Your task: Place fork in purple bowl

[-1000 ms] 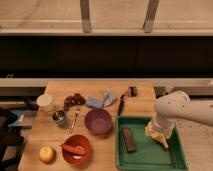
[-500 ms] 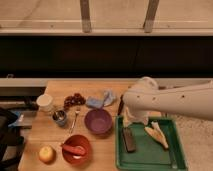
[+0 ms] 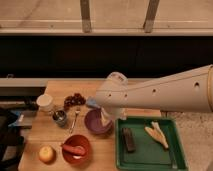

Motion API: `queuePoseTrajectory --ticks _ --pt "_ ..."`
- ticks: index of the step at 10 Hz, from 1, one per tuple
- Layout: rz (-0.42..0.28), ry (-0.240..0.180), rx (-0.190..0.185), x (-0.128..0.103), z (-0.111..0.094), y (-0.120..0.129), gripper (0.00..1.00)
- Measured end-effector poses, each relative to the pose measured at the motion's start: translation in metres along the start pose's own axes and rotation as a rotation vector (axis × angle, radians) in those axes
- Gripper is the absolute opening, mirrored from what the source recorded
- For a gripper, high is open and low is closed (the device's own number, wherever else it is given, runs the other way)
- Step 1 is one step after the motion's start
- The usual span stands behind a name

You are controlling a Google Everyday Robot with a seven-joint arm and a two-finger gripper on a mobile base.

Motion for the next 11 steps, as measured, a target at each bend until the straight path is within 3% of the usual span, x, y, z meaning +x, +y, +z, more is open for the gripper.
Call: queuePoseTrajectory --ticks 3,5,6,9,11 --pt "-0.003 0.001 -0.002 0.000 0.000 0.002 0.65" --pt "0.052 -0.002 -0.016 0.001 0.005 -0.011 0.65" --pt "0.062 -0.012 -0.006 -0.003 0.005 -0.016 0.65" --pt "-0.001 -0.027 0.028 -0.026 0.006 0.002 0.65" --pt "-0.063 -0.035 0.045 -0.057 0.008 0.038 0.65"
